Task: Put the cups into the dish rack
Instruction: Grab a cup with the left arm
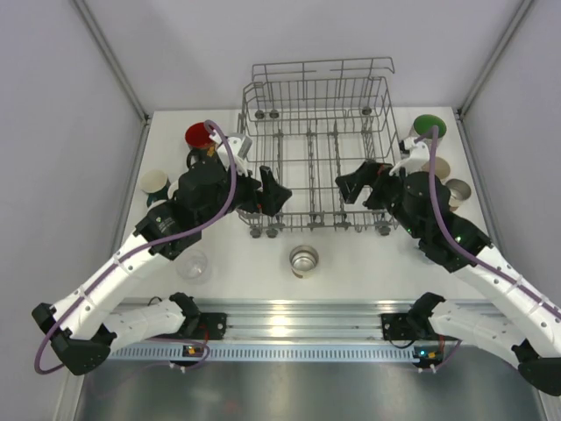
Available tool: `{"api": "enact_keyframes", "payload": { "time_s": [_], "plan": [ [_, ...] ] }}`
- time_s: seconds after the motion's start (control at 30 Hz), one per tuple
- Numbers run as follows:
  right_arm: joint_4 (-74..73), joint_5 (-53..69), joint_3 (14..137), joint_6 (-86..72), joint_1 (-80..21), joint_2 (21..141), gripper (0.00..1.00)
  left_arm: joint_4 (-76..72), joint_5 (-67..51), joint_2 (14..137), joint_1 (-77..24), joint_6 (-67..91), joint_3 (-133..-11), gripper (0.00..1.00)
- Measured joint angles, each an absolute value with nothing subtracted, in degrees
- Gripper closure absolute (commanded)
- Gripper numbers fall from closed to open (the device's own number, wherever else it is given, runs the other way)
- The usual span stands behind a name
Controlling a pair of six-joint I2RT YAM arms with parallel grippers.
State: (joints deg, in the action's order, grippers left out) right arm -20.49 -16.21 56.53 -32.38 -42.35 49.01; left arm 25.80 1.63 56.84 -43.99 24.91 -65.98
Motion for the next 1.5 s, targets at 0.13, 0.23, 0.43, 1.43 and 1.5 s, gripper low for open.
{"api": "enact_keyframes", "payload": {
  "time_s": [0.13, 0.23, 0.43, 1.43, 1.5],
  "plan": [
    [-20.67, -16.05, 56.23, -32.38, -42.35, 47.94, 0.01, 25.8, 2.33, 56.86, -43.99, 25.43, -65.98, 0.02],
    [-20.62, -15.97, 55.48, -32.45, -42.35, 47.09, 0.01, 25.89, 2.81, 56.86, -43.99, 25.63, -65.98, 0.02],
    [-20.75, -15.99, 54.28, -32.84, -42.35, 46.98, 0.01, 27.75, 7.22, 56.97, -43.99, 26.3, -66.02, 0.02],
    [-16.71, -13.63, 46.37, -31.66, -42.35, 35.24, 0.01, 38.44, 13.58, 83.22, -0.84, 31.55, -86.65, 0.15],
    [-16.27, -13.61, 46.37, -31.44, -42.35, 35.0, 0.01, 39.13, 10.85, 88.42, -0.05, 29.56, -88.92, 0.16]
  ]
}}
